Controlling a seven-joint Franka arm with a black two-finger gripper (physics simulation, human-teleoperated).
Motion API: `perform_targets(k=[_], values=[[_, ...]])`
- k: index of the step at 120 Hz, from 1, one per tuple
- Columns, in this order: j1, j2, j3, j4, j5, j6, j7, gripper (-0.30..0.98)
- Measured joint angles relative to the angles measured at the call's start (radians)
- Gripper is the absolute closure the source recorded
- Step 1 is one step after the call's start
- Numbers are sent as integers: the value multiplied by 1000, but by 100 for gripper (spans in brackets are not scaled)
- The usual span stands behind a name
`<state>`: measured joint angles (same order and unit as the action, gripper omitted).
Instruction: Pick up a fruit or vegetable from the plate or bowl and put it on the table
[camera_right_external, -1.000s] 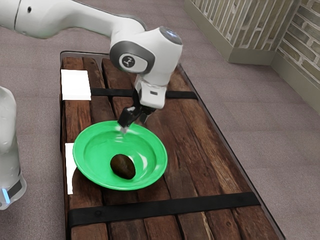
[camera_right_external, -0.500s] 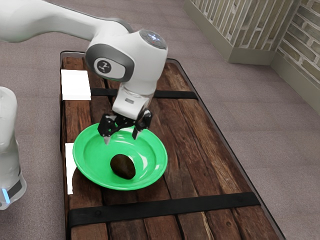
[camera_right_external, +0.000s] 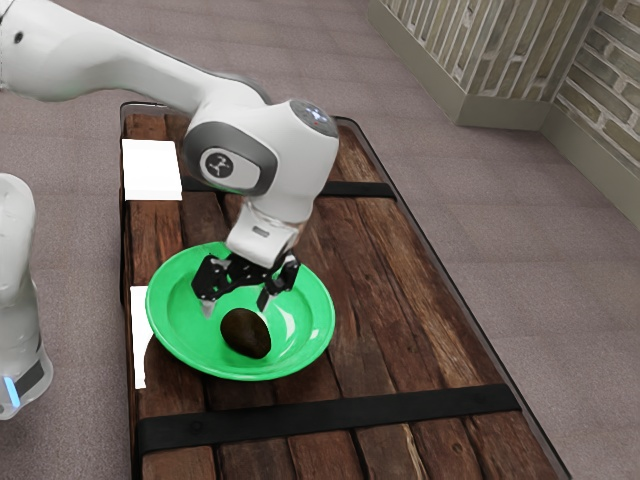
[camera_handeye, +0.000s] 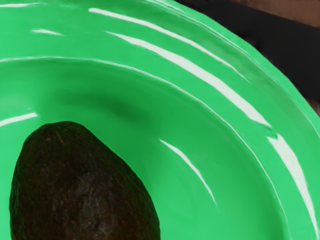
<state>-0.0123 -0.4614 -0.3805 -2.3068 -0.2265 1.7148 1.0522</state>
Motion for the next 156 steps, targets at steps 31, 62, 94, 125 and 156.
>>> perform_targets(k=[31,62,94,125,156], values=[[0,49,0,-23,-9,47,4,-1],[10,103,7,-21,22,98,6,0],[11,179,8,-21,33,153,7,0],[9,186,2,-21,59,185,-13,34],[6,129,-7,-15,69,198,-33,43]])
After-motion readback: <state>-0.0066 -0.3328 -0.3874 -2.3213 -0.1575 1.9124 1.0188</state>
